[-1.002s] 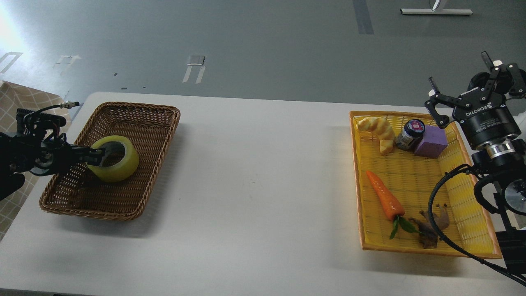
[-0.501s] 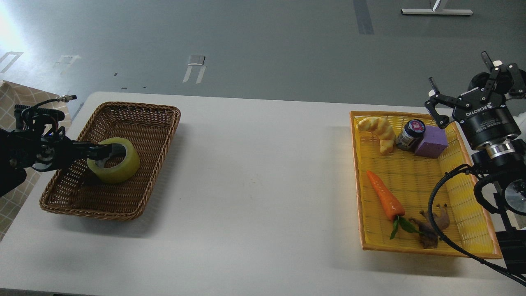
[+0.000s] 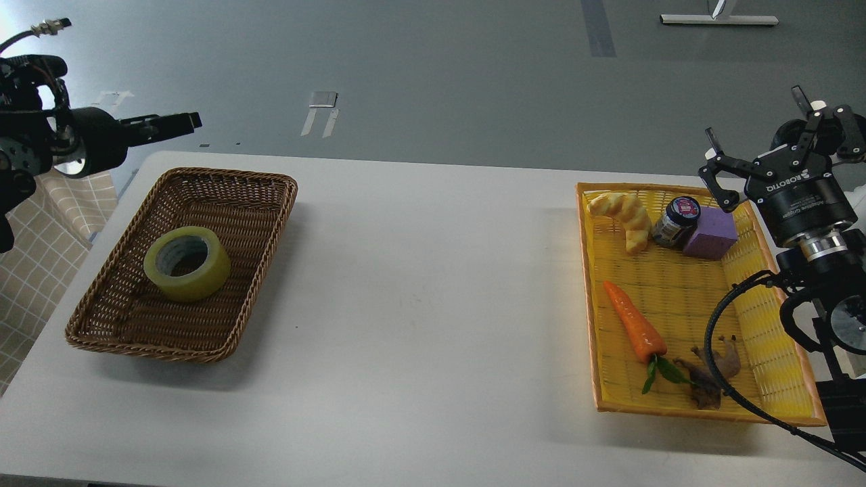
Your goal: Place and transfer tape with both arms
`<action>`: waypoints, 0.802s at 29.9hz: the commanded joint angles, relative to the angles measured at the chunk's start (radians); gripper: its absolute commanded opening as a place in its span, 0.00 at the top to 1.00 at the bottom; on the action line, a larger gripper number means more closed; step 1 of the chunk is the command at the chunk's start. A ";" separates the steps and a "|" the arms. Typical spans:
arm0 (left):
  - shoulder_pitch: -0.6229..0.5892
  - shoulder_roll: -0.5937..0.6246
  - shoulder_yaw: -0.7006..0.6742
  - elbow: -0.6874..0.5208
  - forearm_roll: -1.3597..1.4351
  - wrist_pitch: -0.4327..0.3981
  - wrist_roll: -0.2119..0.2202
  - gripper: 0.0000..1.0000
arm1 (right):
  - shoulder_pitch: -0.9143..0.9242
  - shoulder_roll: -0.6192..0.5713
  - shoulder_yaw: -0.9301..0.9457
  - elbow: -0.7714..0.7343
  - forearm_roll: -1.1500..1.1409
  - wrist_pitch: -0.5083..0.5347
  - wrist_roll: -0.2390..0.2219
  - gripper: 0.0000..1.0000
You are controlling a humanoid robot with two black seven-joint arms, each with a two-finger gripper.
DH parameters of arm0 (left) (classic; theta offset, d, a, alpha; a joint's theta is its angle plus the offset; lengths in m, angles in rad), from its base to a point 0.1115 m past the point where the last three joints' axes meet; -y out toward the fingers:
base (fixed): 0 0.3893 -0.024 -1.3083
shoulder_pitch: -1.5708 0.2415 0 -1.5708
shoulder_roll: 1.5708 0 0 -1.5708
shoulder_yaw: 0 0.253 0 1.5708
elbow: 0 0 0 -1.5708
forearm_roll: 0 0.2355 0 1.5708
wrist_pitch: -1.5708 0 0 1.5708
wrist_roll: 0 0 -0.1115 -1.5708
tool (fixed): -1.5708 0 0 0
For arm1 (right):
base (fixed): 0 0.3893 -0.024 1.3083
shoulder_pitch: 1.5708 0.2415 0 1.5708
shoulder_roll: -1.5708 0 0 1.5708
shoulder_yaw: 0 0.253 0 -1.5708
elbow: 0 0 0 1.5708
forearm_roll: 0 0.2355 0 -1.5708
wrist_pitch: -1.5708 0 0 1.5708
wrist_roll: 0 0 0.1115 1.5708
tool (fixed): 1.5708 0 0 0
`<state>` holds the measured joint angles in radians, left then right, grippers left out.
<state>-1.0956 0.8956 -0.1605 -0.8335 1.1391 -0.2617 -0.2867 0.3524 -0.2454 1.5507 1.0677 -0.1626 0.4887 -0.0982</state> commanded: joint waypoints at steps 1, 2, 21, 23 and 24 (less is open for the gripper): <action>-0.058 -0.032 -0.002 0.001 -0.245 0.001 0.001 0.09 | 0.008 0.000 0.002 0.001 0.000 0.000 0.000 0.00; -0.067 -0.044 -0.002 0.001 -0.284 0.001 0.001 0.08 | 0.010 0.000 0.002 0.001 0.000 0.000 0.000 0.00; -0.053 -0.336 -0.379 -0.035 -0.740 -0.129 0.000 0.02 | 0.144 -0.037 -0.014 0.015 -0.012 0.000 -0.002 0.00; -0.035 -0.349 -0.410 -0.055 -0.780 -0.133 0.000 0.02 | 0.151 -0.051 -0.015 0.014 -0.014 0.000 -0.002 0.00; -0.015 -0.359 -0.441 -0.073 -0.818 -0.134 0.000 0.02 | 0.154 -0.064 -0.018 0.015 -0.015 0.000 -0.002 0.00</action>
<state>-1.1453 0.5615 -0.5428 -0.8721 0.3898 -0.3853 -0.2873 0.4949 -0.2836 1.5380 1.0841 -0.1745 0.4887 -0.0996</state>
